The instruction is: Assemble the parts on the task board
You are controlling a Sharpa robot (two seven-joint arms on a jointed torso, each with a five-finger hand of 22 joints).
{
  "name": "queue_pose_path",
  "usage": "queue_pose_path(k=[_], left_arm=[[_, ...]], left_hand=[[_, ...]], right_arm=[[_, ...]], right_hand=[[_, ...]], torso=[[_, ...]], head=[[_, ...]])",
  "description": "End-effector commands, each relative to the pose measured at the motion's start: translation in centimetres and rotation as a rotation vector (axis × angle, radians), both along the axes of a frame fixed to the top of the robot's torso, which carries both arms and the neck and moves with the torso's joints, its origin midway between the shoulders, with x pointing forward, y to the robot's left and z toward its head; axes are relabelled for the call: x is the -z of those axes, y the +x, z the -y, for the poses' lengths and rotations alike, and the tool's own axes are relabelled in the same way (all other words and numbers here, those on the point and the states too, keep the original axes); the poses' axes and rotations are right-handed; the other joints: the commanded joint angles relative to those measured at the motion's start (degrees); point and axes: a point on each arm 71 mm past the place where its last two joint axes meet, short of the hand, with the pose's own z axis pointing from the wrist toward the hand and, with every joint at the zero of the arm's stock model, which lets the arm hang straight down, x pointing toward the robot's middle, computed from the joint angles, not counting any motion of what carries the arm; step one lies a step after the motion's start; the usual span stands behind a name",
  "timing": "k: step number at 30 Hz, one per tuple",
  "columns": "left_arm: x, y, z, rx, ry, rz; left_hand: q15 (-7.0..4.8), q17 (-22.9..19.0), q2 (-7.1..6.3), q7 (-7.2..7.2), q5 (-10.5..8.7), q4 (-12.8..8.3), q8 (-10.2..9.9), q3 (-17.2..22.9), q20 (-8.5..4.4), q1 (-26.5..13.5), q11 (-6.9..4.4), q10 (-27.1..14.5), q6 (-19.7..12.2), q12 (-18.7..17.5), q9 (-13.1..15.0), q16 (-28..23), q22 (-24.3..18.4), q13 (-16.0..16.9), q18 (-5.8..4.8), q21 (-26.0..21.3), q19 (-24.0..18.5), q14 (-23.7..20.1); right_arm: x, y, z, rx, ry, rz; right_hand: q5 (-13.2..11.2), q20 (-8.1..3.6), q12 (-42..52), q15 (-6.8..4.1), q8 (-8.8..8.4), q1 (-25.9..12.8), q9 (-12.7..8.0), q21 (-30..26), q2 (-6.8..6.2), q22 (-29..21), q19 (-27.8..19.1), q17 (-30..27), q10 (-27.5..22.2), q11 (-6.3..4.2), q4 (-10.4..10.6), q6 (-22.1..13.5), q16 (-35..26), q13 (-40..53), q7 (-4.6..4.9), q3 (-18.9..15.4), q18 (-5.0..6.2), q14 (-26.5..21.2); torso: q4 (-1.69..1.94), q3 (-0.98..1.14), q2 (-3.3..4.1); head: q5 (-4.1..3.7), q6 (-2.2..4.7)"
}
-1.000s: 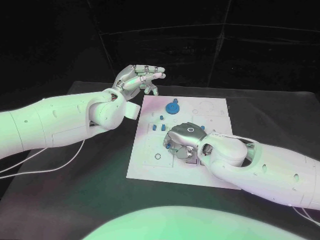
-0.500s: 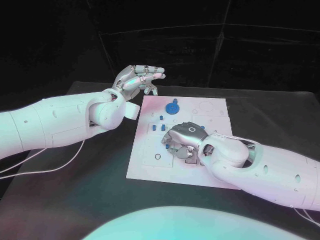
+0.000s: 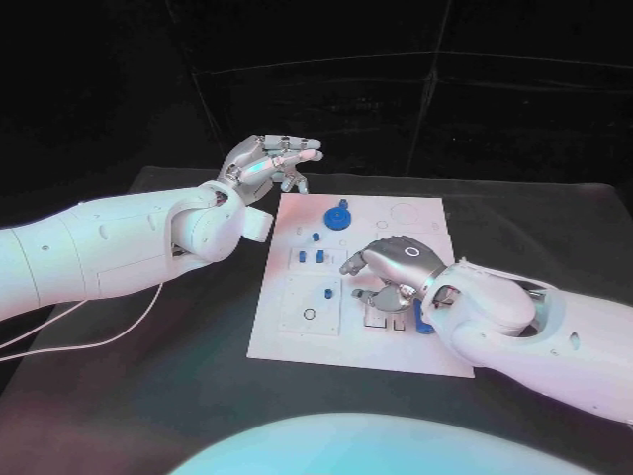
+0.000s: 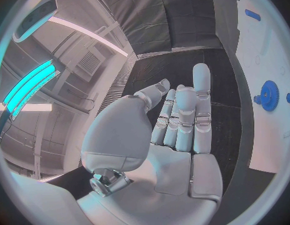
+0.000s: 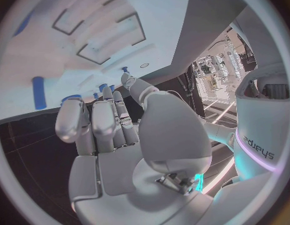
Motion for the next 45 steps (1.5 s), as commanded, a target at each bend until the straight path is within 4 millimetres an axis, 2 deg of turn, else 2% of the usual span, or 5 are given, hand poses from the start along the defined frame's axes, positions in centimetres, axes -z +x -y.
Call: queue_pose_path(k=[1, 9, 16, 32, 45], left_arm=[[-0.1, 0.0, 0.0, 0.009, -0.008, 0.0], [-0.1, -0.1, 0.0, 0.012, -0.01, 0.0], [-0.1, -0.1, 0.0, 0.013, -0.01, 0.0], [0.0, -0.1, 0.0, 0.013, -0.009, -0.001], [0.0, 0.0, 0.0, 0.013, -0.009, -0.001]], left_hand=[[0.0, -0.05, -0.23, -0.08, 0.07, 0.02, 0.36, -0.35, 0.13, -0.53, 0.15, -0.39, -0.27, 0.12, -0.02, -0.22, -0.07, 0.0, 0.33, -0.29, -0.42, -0.53], [0.0, 0.01, -0.25, -0.07, 0.07, -0.01, 0.37, -0.37, 0.14, -0.52, 0.16, -0.43, -0.31, 0.15, -0.02, -0.18, -0.09, 0.0, 0.33, -0.31, -0.41, -0.52], [0.0, 0.01, -0.25, -0.07, 0.07, -0.01, 0.37, -0.37, 0.14, -0.52, 0.16, -0.43, -0.31, 0.15, -0.02, -0.18, -0.09, 0.0, 0.33, -0.31, -0.41, -0.52], [0.0, 0.01, -0.25, -0.07, 0.07, -0.01, 0.37, -0.37, 0.14, -0.52, 0.16, -0.43, -0.31, 0.15, -0.02, -0.18, -0.09, 0.0, 0.33, -0.31, -0.41, -0.52], [0.01, 0.01, -0.24, -0.06, 0.06, -0.03, 0.42, -0.4, 0.15, -0.52, 0.17, -0.46, -0.32, 0.21, -0.01, -0.14, -0.11, 0.01, 0.33, -0.33, -0.39, -0.51]], right_arm=[[-1.3, 0.8, 1.5, 0.061, -0.007, -0.019], [-3.3, 2.9, 5.4, 0.17, -0.119, -0.033], [-3.0, 3.7, 6.6, 0.202, -0.196, -0.049], [-2.3, 4.5, 5.8, 0.191, -0.249, -0.073], [-2.7, 5.0, 4.9, 0.187, -0.177, -0.022]], right_hand=[[1.04, 0.06, 0.28, 0.07, -0.14, -0.38, -0.07, -0.57, -1.08, -0.39, -0.58, -0.49, -1.07, 0.05, 0.78, -2.05, -0.5, 0.04, -0.48, -2.34, 0.0, -0.12], [2.24, 0.19, 1.44, 0.27, 0.16, 1.65, 0.24, -1.3, -0.62, -1.18, -0.83, -1.42, -3.64, 0.28, 2.92, -2.49, -0.9, 0.1, -0.92, -11.41, 0.12, -0.17], [2.33, 0.23, 2.21, 0.23, 0.26, 3.17, 0.29, -1.55, 0.21, -1.45, -0.94, -1.92, -3.7, 0.23, 3.32, -1.67, -1.14, 0.11, -1.37, -13.51, 0.17, -0.26], [-0.93, -0.36, 4.64, -0.45, 0.69, 6.87, 0.38, -1.09, 4.86, -0.72, -0.22, -1.34, 0.11, -0.58, 3.46, 2.49, -0.63, -0.07, -1.07, -11.94, 0.0, 0.06], [-1.01, -0.56, 4.5, -0.61, 0.36, 6.82, 0.22, -0.72, 5.21, -0.2, 0.17, -0.95, 1.79, -0.76, 3.9, 3.14, -0.29, -0.14, -0.73, -10.07, -0.12, 0.21]], torso=[[-0.17, 0.02, 0.02], [0.03, 0.02, 0.06], [0.11, 0.0, 0.11], [0.11, 0.04, 0.11], [0.02, 0.04, 0.11]], head=[[-0.33, 0.43], [-1.22, 1.17], [-1.28, 1.25], [-1.14, 1.05], [-1.02, 0.9]])
